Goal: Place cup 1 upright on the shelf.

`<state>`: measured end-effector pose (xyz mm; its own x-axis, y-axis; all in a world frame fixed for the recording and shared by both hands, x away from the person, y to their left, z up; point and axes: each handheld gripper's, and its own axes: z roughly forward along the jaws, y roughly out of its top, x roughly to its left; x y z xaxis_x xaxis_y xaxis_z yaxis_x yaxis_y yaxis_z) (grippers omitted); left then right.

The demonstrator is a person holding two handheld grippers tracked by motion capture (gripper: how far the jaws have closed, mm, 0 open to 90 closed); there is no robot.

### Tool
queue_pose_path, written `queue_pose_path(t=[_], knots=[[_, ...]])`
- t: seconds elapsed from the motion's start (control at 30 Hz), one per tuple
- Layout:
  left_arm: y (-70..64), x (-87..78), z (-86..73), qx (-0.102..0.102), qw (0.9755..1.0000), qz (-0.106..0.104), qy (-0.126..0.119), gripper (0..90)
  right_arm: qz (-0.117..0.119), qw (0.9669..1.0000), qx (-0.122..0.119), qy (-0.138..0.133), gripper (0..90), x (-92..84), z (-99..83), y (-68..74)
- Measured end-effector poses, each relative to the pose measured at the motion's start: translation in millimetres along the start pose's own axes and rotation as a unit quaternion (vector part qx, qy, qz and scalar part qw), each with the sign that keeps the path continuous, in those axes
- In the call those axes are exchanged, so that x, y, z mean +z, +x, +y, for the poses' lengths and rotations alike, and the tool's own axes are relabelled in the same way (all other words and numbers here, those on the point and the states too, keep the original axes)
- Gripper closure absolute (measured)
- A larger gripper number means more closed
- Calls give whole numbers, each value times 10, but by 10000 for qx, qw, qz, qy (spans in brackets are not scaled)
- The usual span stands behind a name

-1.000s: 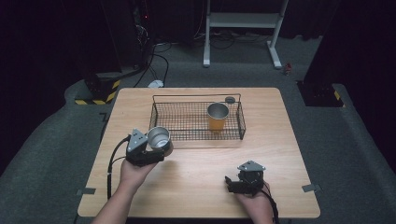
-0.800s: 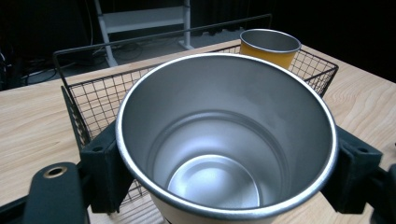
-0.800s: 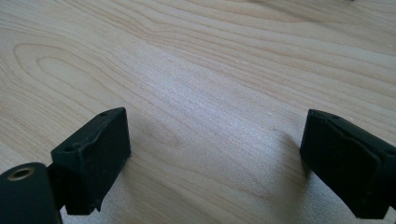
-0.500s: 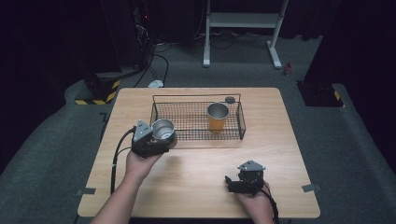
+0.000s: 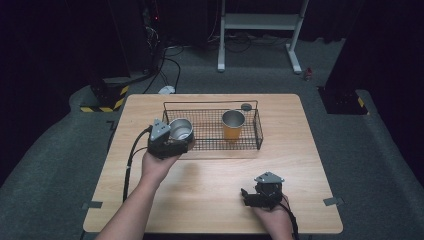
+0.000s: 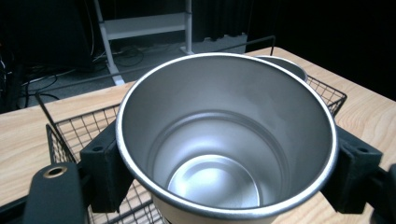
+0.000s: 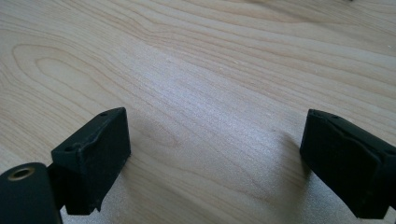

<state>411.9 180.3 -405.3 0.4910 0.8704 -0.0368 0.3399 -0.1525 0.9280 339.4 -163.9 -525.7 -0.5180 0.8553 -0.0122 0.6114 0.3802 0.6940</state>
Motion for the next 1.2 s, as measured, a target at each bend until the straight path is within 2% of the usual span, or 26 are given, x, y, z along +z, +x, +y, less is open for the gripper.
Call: queue_pose_path(t=[0.3, 0.6, 0.67, 0.73, 0.87, 1.0, 1.2], knots=[[90, 183, 108, -125, 9999, 10, 29, 187, -5, 10000, 8, -1, 84, 3, 3, 0], [179, 385, 216, -94, 9998, 172, 24, 187, -5, 10000, 7, -2, 84, 3, 2, 0], [209, 417, 233, -137, 9997, 198, -45, 188, -5, 10000, 5, -2, 84, 3, 2, 0], [245, 448, 253, -203, 9996, 212, 1, 187, -5, 10000, 5, -1, 84, 3, 2, 0], [287, 496, 284, -189, 9994, 282, 16, 187, -5, 10000, 5, -2, 84, 3, 2, 0], [305, 541, 292, -216, 9993, 315, 2, 187, -5, 10000, 5, -1, 84, 3, 2, 0], [316, 622, 247, -248, 9990, 357, 127, 187, -5, 10000, 3, -1, 84, 3, 2, 0]])
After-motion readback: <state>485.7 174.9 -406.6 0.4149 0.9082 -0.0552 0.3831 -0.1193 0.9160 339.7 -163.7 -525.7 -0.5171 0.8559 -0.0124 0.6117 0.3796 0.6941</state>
